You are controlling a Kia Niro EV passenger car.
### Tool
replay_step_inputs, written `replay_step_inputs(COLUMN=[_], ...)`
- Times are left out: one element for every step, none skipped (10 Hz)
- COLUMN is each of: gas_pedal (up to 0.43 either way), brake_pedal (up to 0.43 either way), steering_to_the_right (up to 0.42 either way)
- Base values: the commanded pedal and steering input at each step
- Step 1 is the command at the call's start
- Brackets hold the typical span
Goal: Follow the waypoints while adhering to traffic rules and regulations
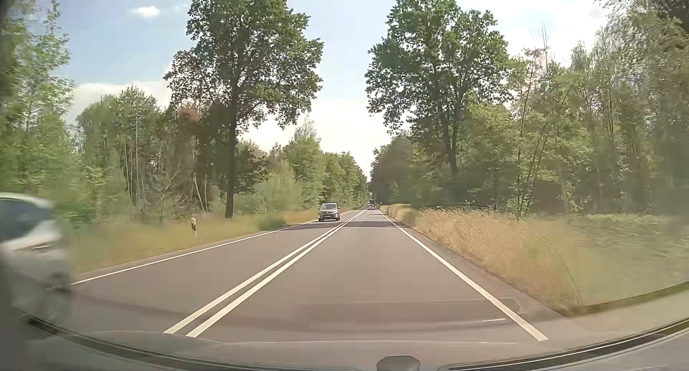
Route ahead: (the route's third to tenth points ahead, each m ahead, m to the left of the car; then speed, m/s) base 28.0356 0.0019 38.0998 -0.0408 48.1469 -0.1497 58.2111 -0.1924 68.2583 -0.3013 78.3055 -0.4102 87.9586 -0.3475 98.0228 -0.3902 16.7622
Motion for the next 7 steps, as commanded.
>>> replay_step_inputs(gas_pedal=[0.047,0.047,0.047,0.047,0.047,0.047,0.047], brake_pedal=[0.037,0.037,0.037,0.037,0.03,0.037,0.037], steering_to_the_right=[0.003,0.003,0.001,0.0,0.0,0.001,0.002])
